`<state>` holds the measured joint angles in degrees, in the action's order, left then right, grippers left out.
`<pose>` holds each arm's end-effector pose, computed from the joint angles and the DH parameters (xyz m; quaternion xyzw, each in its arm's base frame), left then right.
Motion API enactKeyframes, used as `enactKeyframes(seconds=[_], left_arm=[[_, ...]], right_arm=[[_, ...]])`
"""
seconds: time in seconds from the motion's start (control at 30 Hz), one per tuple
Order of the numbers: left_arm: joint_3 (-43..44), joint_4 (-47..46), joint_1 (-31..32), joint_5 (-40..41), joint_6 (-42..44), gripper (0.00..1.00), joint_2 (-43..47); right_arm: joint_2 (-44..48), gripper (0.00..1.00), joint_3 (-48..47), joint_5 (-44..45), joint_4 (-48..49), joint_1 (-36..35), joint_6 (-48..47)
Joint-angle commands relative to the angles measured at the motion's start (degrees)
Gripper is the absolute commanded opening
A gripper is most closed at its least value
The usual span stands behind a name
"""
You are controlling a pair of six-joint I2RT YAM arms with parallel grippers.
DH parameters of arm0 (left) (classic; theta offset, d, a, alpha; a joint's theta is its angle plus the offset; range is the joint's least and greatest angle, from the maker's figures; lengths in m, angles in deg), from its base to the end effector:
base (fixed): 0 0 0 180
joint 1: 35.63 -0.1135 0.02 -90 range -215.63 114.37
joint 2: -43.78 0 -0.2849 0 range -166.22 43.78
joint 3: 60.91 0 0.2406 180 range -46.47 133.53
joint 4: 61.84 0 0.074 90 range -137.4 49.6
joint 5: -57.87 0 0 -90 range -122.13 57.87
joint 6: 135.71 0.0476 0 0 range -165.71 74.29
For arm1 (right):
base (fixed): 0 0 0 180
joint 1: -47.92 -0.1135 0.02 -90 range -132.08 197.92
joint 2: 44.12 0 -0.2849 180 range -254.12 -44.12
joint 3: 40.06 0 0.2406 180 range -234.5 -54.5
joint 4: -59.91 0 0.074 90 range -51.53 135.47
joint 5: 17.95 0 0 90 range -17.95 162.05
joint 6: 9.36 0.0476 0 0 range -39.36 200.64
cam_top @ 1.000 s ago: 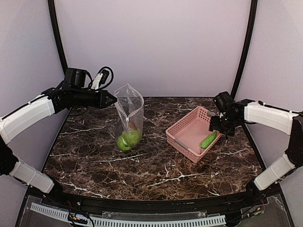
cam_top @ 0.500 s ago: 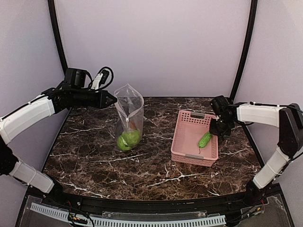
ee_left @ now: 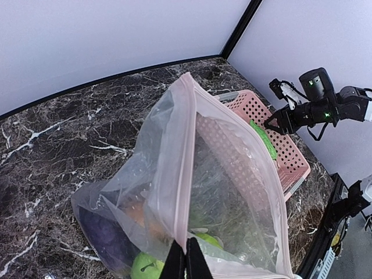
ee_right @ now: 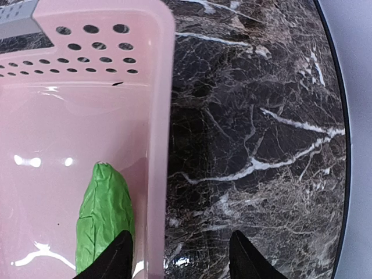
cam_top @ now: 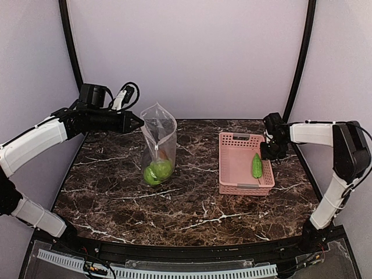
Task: Place the food in the zip-top bag and seal the zipper
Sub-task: Adjust the bin at the center of the board, then pick up the fake vegetable from the bin.
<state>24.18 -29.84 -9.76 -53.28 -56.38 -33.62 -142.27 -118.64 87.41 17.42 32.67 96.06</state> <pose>0.2662 -0.1482 0.3750 0.2079 0.8055 -0.3136 0.4579 0.3345 0.0781 0.2090 0.0337 0.9617 -0.0618 0.2650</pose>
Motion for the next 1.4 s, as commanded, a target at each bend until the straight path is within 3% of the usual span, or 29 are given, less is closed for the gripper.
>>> enactKeyframes(seconds=[0.0,0.37,0.47,0.67,1.03,1.37], left_arm=[[-1.0,-0.6,-0.3,-1.0,0.2,0.01,0.5],[-1.5,-1.8,-0.3,-2.7,-0.7,0.01,0.4],[-1.8,-2.3,-0.4,-3.6,-1.0,0.01,0.6],[-2.0,-2.8,-0.4,-4.0,-1.2,0.01,0.9],[-2.0,-2.8,-0.4,-4.1,-0.9,0.01,1.5],[-1.9,-2.7,-0.4,-4.2,-0.7,0.01,1.6]], right_arm=[[2.9,0.59,-3.1,-2.9,-2.1,0.4,-3.1],[8.9,0.59,-5.8,-0.7,-13.2,-8.0,8.2],[7.3,0.57,-5.7,-5.4,-12.5,-8.2,8.7],[3.6,0.56,-5.7,-6.3,-11.6,-8.6,10.1],[-4.6,0.56,-7.3,0.3,-11.9,-8.5,13.5],[-9.7,0.51,-8.9,0.1,-10.5,-8.7,13.5]])
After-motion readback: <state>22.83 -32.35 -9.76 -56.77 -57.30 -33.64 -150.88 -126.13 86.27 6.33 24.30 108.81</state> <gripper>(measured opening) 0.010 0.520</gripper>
